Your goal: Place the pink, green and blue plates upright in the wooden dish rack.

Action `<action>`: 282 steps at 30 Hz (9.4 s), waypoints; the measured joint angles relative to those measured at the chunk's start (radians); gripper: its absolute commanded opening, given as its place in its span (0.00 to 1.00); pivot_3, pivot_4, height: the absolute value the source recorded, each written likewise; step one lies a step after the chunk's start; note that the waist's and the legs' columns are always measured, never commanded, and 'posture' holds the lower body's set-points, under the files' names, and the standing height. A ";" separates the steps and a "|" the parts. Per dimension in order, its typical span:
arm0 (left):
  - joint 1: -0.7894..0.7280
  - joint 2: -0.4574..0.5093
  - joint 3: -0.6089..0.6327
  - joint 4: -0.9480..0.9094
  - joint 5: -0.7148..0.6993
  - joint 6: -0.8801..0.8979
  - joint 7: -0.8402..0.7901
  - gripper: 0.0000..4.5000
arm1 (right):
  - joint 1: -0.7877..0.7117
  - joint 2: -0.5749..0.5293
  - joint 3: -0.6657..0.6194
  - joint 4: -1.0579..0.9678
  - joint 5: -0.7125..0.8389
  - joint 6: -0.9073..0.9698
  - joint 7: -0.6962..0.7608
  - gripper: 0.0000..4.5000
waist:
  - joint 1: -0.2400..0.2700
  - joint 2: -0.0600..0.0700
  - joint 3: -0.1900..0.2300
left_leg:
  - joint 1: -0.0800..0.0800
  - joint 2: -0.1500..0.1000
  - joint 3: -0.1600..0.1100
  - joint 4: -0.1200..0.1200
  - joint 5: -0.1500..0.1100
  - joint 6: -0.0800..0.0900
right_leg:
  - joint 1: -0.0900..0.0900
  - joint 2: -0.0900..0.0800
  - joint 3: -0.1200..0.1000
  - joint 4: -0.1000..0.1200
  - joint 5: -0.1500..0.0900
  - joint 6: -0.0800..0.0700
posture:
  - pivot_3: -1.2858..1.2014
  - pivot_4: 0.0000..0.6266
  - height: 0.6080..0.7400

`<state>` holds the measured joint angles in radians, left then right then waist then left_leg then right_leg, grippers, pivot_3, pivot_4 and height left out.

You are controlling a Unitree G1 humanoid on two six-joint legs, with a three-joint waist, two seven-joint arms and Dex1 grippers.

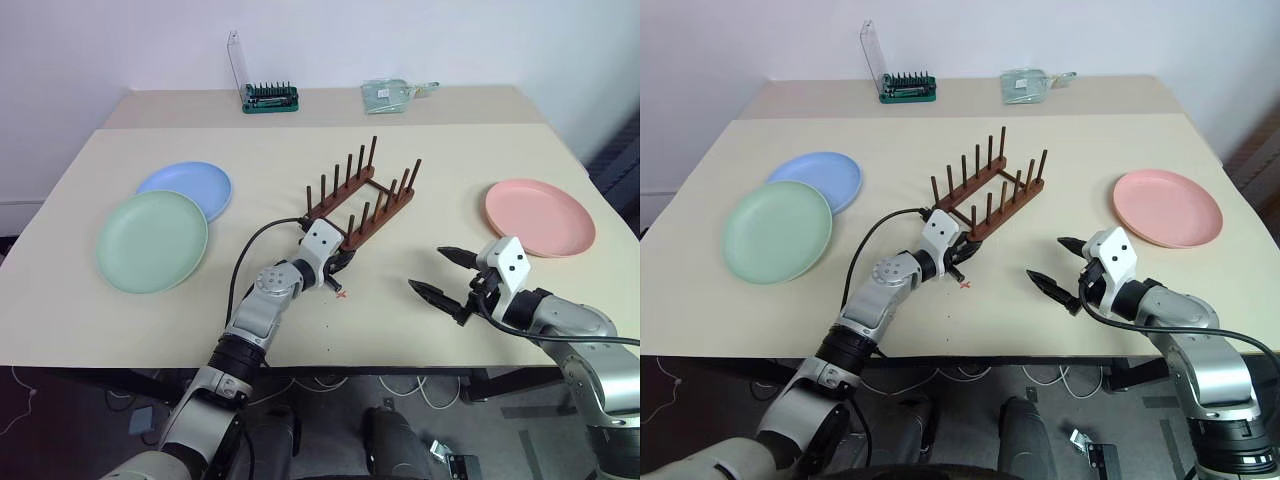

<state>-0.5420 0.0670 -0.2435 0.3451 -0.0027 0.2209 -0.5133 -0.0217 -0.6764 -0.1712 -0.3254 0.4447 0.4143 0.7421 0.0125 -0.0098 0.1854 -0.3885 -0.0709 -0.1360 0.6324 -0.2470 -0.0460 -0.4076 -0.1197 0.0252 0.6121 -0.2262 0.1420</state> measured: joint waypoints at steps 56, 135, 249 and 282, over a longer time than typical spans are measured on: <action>0.099 0.260 -0.126 -0.250 -0.037 0.024 -0.392 0.02 | -0.146 -0.005 0.180 0.196 -0.323 0.038 -0.129 0.00 | -0.026 -0.001 0.000 | 0.002 0.001 0.000 0.000 0.000 0.000 | 0.001 0.000 0.000 0.001 0.000 0.000 | 0.52 0.24 1.00; 0.193 0.313 -0.015 -0.466 -0.270 0.061 -0.427 0.00 | -0.566 -0.010 -0.187 0.184 0.620 0.386 -0.129 0.02 | -0.025 0.004 0.001 | -0.001 0.001 -0.001 -0.001 0.000 0.001 | -0.002 0.000 0.000 0.000 0.000 -0.001 | 0.52 0.24 1.00; -0.102 0.248 0.435 -0.706 -0.424 0.339 0.455 0.00 | -0.811 0.241 0.594 0.364 -0.887 -0.588 -0.147 0.37 | -0.031 -0.007 0.002 | -0.003 0.001 -0.001 -0.004 0.005 -0.009 | -0.008 0.001 0.000 0.003 0.001 -0.002 | 0.52 0.24 1.00; 0.337 0.406 0.525 -0.663 -0.608 0.223 0.063 0.77 | -0.669 0.441 0.073 -0.015 0.170 0.228 -0.194 0.00 | -0.027 -0.007 0.003 | -0.003 0.001 -0.003 -0.005 0.003 -0.005 | -0.007 0.001 0.000 0.002 0.002 -0.004 | 0.52 0.24 1.00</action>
<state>-0.2049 0.4732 0.2811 -0.3175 -0.6104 0.4437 -0.4500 -0.6908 -0.2351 -0.0984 -0.3403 0.6142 0.6420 0.5486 -0.0149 -0.0169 0.1887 -0.3914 -0.0695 -0.1389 0.6274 -0.2445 -0.0506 -0.4148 -0.1186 0.0254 0.6141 -0.2243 0.1381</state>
